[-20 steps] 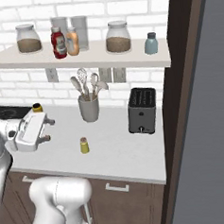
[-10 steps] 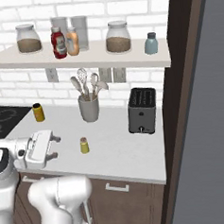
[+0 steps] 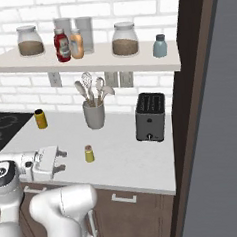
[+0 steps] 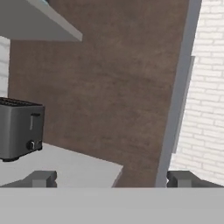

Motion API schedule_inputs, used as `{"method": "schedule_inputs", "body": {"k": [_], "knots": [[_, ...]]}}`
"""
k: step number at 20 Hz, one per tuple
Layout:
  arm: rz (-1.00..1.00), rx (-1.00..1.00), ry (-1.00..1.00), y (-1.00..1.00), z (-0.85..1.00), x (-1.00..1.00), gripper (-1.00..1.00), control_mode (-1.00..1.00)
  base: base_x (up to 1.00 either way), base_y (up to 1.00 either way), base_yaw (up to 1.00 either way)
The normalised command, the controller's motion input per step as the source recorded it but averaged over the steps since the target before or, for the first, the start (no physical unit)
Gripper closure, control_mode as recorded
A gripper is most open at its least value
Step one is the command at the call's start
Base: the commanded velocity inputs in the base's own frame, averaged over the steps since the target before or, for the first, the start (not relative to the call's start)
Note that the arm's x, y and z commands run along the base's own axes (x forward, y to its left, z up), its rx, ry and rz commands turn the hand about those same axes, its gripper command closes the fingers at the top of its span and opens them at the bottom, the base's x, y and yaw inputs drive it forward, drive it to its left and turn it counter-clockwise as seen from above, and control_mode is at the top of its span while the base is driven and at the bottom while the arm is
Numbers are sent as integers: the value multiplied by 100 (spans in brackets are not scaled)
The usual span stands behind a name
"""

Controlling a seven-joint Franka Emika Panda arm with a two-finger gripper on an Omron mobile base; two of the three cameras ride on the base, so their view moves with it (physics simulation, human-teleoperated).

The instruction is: Put the shaker and condiment bottle from the counter next to their counterparts in the cabinet.

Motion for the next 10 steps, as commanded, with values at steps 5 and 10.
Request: {"method": "schedule_inputs", "body": {"k": [5,10], "knots": [[0,-2,12,25,-16,15,-100,-100,0,0,0],[0,0,11,6,-10,40,-100,-100,0,0,0]]}}
